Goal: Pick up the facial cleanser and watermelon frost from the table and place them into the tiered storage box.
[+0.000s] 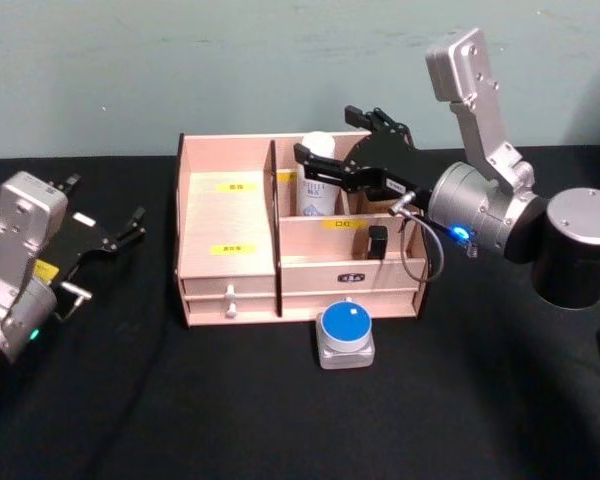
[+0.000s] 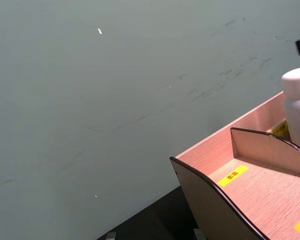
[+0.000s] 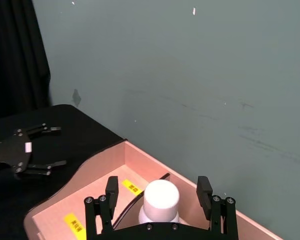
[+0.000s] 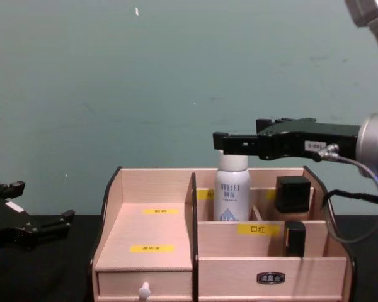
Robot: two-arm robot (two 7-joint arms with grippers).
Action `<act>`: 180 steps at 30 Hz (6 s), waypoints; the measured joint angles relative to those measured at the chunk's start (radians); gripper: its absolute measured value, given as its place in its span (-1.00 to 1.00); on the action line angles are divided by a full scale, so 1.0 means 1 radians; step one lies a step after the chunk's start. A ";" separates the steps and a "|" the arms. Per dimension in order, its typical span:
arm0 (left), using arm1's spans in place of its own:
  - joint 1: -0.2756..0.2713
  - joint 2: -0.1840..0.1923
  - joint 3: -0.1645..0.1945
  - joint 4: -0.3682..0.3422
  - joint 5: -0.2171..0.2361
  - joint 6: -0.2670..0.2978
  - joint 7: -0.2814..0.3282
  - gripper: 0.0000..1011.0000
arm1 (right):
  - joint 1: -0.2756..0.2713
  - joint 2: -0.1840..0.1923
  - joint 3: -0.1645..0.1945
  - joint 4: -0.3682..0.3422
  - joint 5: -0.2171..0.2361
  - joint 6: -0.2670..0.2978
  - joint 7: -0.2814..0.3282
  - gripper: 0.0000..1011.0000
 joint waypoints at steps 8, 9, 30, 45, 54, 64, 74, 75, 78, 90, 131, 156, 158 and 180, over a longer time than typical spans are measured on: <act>0.000 0.000 0.000 0.000 0.000 0.000 0.000 0.98 | -0.090 0.076 0.020 -0.177 0.033 0.099 -0.017 0.98; 0.000 0.000 0.000 0.000 0.000 0.000 0.000 0.98 | -0.104 0.088 0.023 -0.201 0.038 0.112 -0.019 0.98; 0.000 0.000 0.000 0.000 0.000 0.000 0.000 0.98 | -0.457 0.278 0.078 -0.521 0.066 0.297 -0.113 0.98; 0.000 0.000 0.000 0.000 0.000 0.000 0.000 0.98 | -0.490 0.217 0.058 -0.505 0.017 0.412 -0.177 0.98; 0.000 0.000 0.000 0.000 0.000 0.000 0.000 0.98 | -0.447 0.168 0.015 -0.458 -0.026 0.430 -0.171 0.98; 0.000 0.000 0.000 0.000 0.000 0.000 0.000 0.98 | -0.413 0.128 -0.011 -0.415 -0.071 0.433 -0.165 0.98; 0.000 0.000 0.000 0.000 0.000 0.000 0.000 0.98 | -0.405 0.103 -0.015 -0.396 -0.109 0.435 -0.166 0.98; 0.000 0.000 0.000 0.000 0.000 0.000 0.000 0.98 | -0.405 0.102 -0.015 -0.395 -0.111 0.435 -0.166 0.98; 0.000 0.000 0.000 0.000 0.000 0.000 0.000 0.98 | -0.405 0.095 -0.013 -0.390 -0.121 0.435 -0.167 0.98; 0.000 0.000 0.000 0.000 0.000 0.000 0.000 0.98 | -0.408 0.068 -0.006 -0.375 -0.153 0.435 -0.165 0.98; 0.000 0.000 0.000 0.000 0.000 0.000 0.000 0.98 | -0.400 -0.011 0.024 -0.317 -0.250 0.399 -0.129 0.98; 0.000 0.000 0.000 0.000 0.000 0.000 0.000 0.98 | -0.400 -0.013 0.024 -0.315 -0.254 0.397 -0.127 0.48; 0.000 0.000 0.000 0.000 0.000 0.000 0.000 0.98 | -0.400 -0.013 0.024 -0.315 -0.254 0.397 -0.127 0.41; 0.000 0.000 0.000 0.000 0.000 0.000 0.000 0.98 | -0.407 -0.012 0.034 -0.316 -0.253 0.378 -0.109 0.41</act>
